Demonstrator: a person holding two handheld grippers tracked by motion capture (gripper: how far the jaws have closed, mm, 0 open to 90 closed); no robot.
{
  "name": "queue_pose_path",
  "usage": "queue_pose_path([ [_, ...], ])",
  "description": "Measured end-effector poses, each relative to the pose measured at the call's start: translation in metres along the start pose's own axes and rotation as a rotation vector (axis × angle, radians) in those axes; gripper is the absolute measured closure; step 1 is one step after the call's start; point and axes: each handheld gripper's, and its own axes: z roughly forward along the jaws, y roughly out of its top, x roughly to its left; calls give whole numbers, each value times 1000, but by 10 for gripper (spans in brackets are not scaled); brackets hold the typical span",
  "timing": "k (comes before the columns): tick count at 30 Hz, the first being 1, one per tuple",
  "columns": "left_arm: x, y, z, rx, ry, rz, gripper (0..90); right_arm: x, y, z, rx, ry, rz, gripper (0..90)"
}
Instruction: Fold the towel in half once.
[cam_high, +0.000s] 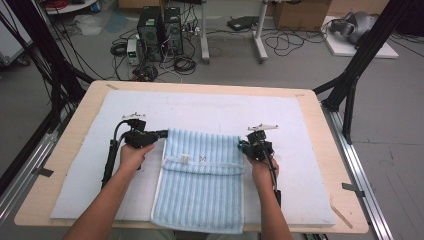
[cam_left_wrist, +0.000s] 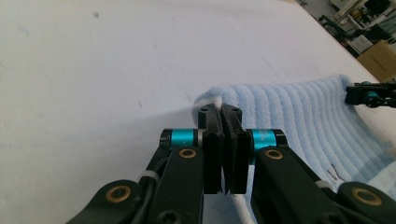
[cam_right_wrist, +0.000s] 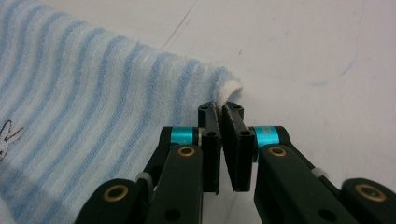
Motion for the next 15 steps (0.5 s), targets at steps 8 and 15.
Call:
queue_pose_path([
  [8,9,9,9,0,32,15,869,-6,24,14,-23,-24,-11,868],
  [15,14,7,10,14,58,27,859,-3,33,25,-34,-41,-16,859],
])
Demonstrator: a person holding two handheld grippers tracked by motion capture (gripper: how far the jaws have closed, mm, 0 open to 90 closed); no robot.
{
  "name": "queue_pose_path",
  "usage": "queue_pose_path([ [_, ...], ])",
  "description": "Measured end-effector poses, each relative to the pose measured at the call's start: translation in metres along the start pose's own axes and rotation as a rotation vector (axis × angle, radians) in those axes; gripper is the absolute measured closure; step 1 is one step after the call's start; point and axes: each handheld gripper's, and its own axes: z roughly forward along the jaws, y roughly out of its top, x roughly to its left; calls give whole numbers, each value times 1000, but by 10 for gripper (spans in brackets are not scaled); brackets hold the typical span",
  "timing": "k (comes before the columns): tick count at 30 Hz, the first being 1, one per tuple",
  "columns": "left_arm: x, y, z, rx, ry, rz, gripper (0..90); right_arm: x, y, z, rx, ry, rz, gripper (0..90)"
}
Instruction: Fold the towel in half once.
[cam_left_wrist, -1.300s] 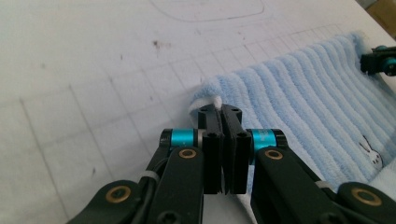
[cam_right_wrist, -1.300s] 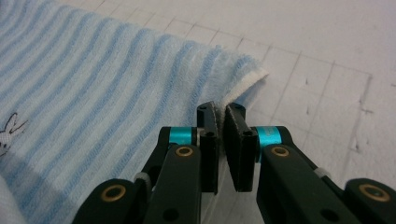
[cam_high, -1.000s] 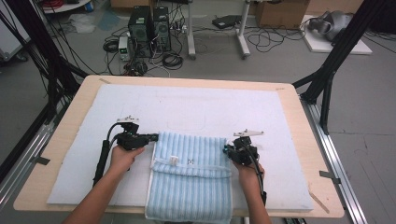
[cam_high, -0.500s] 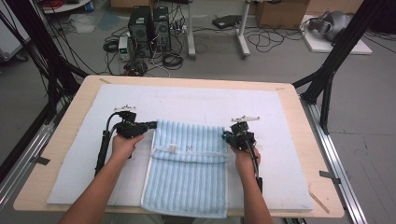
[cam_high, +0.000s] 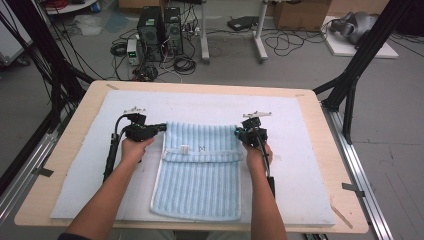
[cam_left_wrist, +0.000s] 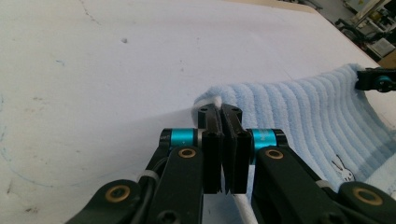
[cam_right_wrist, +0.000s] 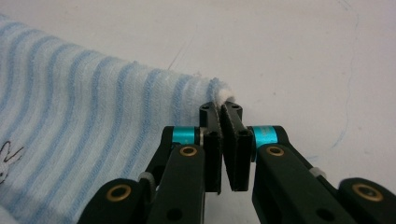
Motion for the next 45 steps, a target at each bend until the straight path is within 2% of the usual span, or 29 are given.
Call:
queue_pose_path([
  [1,1,-1,0,8,18,14,831,0,0,1,-4,1,12,793],
  [2,1,-2,0,20,42,17,751,0,-1,2,-1,3,25,728],
  [3,2,-3,0,30,42,10,668,0,-2,1,-1,14,36,688],
  [6,2,-6,-4,42,31,25,577,1,-5,-5,-13,32,41,628],
  [10,-2,-12,-15,25,-26,52,545,0,-12,-17,-32,98,60,561],
  [11,-3,-12,-18,36,-41,61,540,-1,-14,-21,-36,119,66,549],
  [13,-7,-16,-23,17,-80,76,523,0,-17,-27,-21,147,70,529],
  [15,-11,-20,-28,8,-105,81,525,3,-20,-34,-37,181,58,534],
  [16,-13,-22,-30,11,-124,80,524,5,-21,-37,-27,181,44,535],
  [18,-18,-27,-32,35,-138,104,513,8,-23,-40,-6,200,39,536],
  [20,-22,-32,-33,42,-160,117,519,11,-29,-43,14,250,34,533],
  [23,-25,-38,-33,48,-177,120,514,14,-37,-46,13,309,12,528],
  [26,-29,-42,-30,99,-184,137,499,15,-44,-47,38,314,5,566],
  [27,-31,-42,-30,109,-186,147,512,15,-46,-47,46,313,3,598],
  [30,-36,-45,-29,132,-178,189,767,16,-50,-49,47,310,-14,749],
  [32,-39,-45,-31,136,-187,195,803,18,-53,-52,42,315,-31,791],
  [34,-41,-45,-34,134,-190,208,812,20,-56,-56,37,317,-46,806],
  [37,-42,-49,-43,88,-206,195,815,23,-62,-61,31,321,-62,812],
  [41,-41,-56,-51,116,-200,219,812,26,-71,-68,26,337,-69,807],
  [45,-42,-62,-60,95,-218,210,811,32,-81,-75,31,338,-88,783],
])
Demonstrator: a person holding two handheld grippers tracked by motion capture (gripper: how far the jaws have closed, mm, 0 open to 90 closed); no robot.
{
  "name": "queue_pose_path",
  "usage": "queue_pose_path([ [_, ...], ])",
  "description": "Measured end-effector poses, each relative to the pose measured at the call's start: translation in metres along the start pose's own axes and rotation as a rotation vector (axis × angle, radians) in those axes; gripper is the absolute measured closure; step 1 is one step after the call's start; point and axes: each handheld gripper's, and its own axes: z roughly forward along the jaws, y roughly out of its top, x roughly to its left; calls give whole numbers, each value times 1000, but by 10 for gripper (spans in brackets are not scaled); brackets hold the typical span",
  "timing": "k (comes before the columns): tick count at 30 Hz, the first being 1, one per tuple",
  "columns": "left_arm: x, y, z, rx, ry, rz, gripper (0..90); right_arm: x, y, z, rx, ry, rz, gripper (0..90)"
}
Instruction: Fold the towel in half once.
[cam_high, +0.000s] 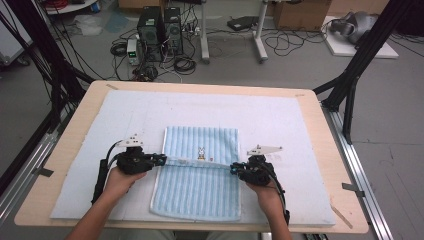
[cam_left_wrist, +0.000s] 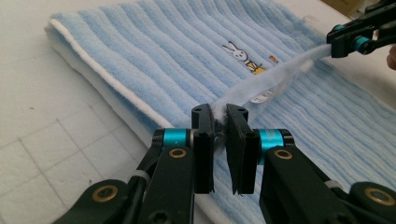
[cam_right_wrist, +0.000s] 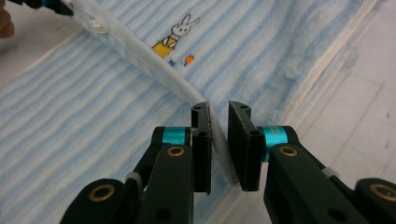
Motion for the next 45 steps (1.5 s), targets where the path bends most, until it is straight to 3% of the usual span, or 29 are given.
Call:
queue_pose_path([
  [4,-5,-5,-6,11,-7,-16,741,6,-11,-6,13,-7,0,653],
  [8,-7,-5,-15,-52,14,-85,537,8,-14,-23,-67,-28,41,516],
  [11,-5,-6,-20,-68,37,-100,510,5,-16,-34,-98,-97,60,565],
  [14,-7,-7,-19,-56,57,-92,507,3,-20,-35,-85,-150,75,619],
  [16,-8,-9,-17,-42,50,-89,506,5,-20,-33,-76,-149,75,623],
  [20,-13,-10,-10,-17,77,-75,498,7,-17,-25,-56,-172,64,598],
  [22,-16,-11,-6,-7,75,-63,495,11,-16,-19,-20,-181,47,586],
  [26,-23,-15,3,47,100,-10,512,19,-15,-6,44,-208,-2,599],
  [29,-26,-21,8,73,153,47,652,22,-16,1,83,-234,-38,698],
  [31,-27,-22,7,61,159,48,767,21,-18,2,61,-224,-30,753],
  [33,-27,-22,6,55,154,48,804,21,-19,1,52,-226,-30,783],
  [39,-26,-19,-1,13,118,29,821,23,-18,-6,20,-228,-45,798],
  [45,-26,-19,-14,-18,73,10,817,29,-18,-16,2,-195,-48,801],
])
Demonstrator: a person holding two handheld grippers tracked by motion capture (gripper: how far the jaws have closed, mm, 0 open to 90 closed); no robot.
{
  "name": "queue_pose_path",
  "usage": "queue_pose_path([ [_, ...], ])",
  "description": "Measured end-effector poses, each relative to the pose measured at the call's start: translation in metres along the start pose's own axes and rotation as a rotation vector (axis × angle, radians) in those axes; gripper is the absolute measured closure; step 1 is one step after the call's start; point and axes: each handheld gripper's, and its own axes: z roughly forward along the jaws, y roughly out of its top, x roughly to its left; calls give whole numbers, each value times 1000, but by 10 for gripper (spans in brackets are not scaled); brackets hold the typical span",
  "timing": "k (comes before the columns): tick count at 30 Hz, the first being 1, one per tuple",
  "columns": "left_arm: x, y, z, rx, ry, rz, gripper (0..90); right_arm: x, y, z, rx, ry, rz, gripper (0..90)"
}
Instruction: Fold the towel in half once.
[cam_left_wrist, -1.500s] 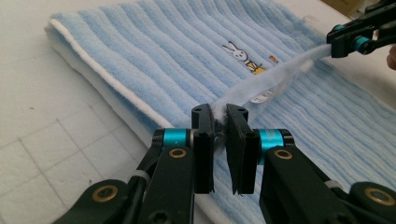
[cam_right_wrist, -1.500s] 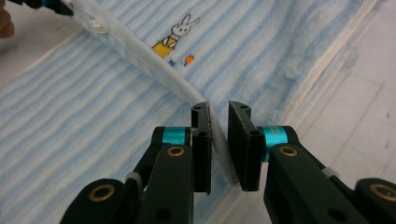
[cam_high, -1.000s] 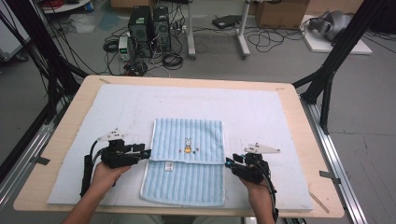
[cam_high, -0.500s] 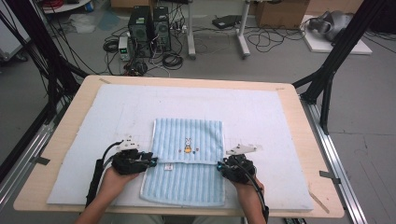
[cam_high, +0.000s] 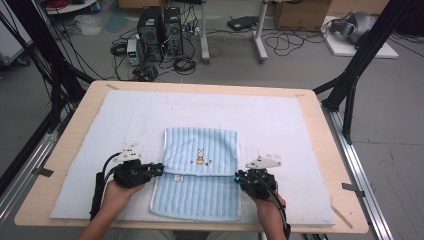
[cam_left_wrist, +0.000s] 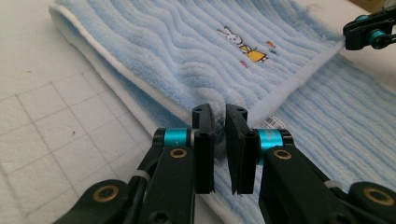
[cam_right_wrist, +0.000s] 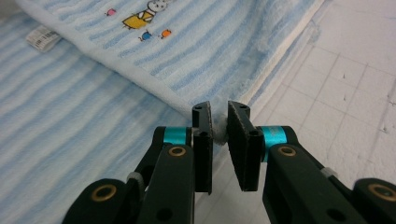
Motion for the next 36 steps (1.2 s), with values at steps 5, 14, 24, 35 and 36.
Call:
queue_pose_path([
  [5,-5,-3,-13,-13,-39,2,816,5,-4,-12,-9,35,-8,801],
  [14,-15,-19,-26,4,-105,-2,809,18,-22,-33,-9,97,-10,801],
  [24,-19,-34,-31,15,-136,-24,763,27,-37,-40,37,96,-29,769],
  [35,4,-5,-24,-48,-12,-55,440,-3,-21,-32,-91,32,115,462],
  [36,6,-2,-22,-53,-4,-57,439,-7,-18,-29,-99,22,120,467],
])
